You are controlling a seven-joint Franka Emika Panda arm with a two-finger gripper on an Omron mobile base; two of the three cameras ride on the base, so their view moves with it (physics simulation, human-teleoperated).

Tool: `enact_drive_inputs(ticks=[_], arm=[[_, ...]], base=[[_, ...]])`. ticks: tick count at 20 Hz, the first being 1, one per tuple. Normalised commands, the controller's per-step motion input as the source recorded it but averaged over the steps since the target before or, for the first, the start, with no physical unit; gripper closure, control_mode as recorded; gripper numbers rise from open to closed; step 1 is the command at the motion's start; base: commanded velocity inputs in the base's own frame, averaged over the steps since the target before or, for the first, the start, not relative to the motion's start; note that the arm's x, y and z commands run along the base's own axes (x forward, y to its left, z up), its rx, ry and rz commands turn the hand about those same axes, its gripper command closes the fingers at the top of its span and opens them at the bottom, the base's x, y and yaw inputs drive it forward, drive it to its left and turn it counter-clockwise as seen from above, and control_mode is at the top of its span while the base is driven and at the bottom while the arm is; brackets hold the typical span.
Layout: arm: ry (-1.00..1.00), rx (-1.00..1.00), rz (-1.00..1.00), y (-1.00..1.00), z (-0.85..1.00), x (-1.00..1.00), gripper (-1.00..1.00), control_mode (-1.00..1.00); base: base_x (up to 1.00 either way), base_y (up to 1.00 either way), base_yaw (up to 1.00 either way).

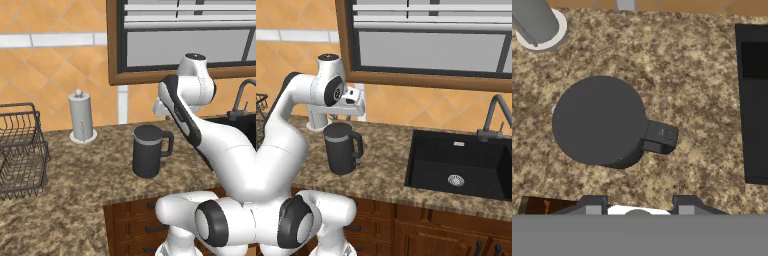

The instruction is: Navigate to the coffee machine.

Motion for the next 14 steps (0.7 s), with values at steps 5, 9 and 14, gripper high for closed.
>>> enact_drive_inputs(ticks=[5,9,14], arm=[[0.04,0.0,0.0,0.01,-0.04,-0.71,-1.0,-1.0],[0.03,0.0,-0.01,0.0,0.0,-1.0,-1.0,-1.0],[0.0,0.0,0.0,0.0,0.0,-0.72,-1.0,-1.0]], base=[[0.0,0.0,0.0],[0.0,0.0,0.0],[0.0,0.0,0.0]])
